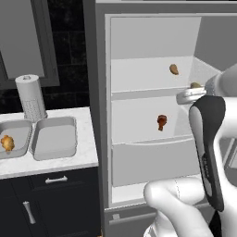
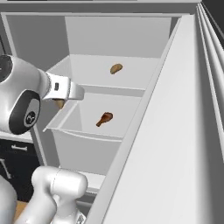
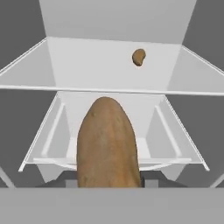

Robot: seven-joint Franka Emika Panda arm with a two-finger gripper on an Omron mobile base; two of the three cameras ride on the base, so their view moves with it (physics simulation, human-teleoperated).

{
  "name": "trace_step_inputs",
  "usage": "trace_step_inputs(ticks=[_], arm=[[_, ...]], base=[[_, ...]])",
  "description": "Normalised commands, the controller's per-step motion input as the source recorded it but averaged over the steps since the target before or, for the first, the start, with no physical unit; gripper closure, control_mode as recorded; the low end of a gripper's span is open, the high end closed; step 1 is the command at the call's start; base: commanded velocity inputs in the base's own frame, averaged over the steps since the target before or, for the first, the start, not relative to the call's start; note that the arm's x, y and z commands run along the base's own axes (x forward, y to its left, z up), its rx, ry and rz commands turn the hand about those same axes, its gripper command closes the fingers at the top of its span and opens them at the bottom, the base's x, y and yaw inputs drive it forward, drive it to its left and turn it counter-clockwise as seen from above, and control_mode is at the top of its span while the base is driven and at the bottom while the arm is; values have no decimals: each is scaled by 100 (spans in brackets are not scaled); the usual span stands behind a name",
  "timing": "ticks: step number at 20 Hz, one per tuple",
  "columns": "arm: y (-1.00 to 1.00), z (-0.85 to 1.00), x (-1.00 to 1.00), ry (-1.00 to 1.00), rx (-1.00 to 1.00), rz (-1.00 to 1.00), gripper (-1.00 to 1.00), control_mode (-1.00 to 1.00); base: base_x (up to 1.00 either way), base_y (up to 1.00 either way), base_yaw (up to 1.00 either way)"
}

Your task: Place one sweet potato and one chicken drumstick in each tupperware on the nearby counter, to pack two identical lunches.

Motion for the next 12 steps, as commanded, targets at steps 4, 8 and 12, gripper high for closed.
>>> trace_step_inputs(ticks=[4,8,12], arm=[[0,-30,-50,0,0,0,100,100],[0,0,0,0,0,0,100,100],[0,0,0,0,0,0,100,100]], base=[[-50,1,0],[-91,68,0],[-65,100,5]])
